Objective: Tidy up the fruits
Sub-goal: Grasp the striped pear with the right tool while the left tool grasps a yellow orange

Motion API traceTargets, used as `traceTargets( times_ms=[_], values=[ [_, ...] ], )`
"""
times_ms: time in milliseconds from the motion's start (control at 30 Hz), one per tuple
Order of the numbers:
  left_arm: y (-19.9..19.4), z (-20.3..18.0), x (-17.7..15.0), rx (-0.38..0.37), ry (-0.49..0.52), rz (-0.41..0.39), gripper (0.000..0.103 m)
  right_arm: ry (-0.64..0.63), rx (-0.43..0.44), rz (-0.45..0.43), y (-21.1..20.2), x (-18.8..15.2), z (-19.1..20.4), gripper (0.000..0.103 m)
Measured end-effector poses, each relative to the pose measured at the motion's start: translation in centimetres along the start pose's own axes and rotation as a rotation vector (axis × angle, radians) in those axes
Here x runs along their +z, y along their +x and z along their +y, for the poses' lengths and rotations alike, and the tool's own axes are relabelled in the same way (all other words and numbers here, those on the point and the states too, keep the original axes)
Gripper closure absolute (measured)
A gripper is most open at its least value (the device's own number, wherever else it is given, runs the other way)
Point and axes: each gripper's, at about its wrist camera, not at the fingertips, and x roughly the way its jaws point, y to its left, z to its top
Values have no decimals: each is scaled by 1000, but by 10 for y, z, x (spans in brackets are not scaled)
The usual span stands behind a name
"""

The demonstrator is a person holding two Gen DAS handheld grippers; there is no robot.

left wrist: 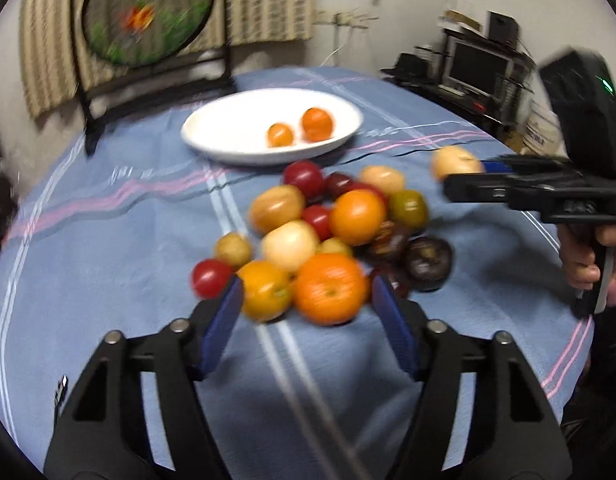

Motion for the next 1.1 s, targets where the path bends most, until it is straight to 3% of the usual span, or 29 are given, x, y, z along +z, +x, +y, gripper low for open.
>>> traceTargets(
  times_ms=[33, 200, 633, 867, 967, 1000, 1033, 1100],
  values=[
    [1, 7, 0, -1, -29, 5, 47, -1, -1, -1, -1, 0, -1, 60],
    [7, 31, -3, -20, -144, 35, 50, -9, -3, 4, 0, -3, 2, 60],
    [18, 41, 2, -42, -207, 65, 51, -14, -11, 8, 1, -4, 4, 60],
    [30, 19, 21, 135, -127, 66, 52, -12, -16, 16, 2, -4, 3, 60],
    [28, 12, 11, 146, -92, 76, 53, -11, -18, 19, 2, -4, 3, 60],
    [26, 14, 8, 147, -102, 83, 58, -13, -17, 19, 2, -4, 3, 60],
    [25, 17, 6, 120, -122, 96, 64, -19, -14, 18, 1, -4, 5, 60],
    [25, 21, 4, 93, -140, 107, 65, -29, -13, 17, 1, -4, 7, 60]
  ],
)
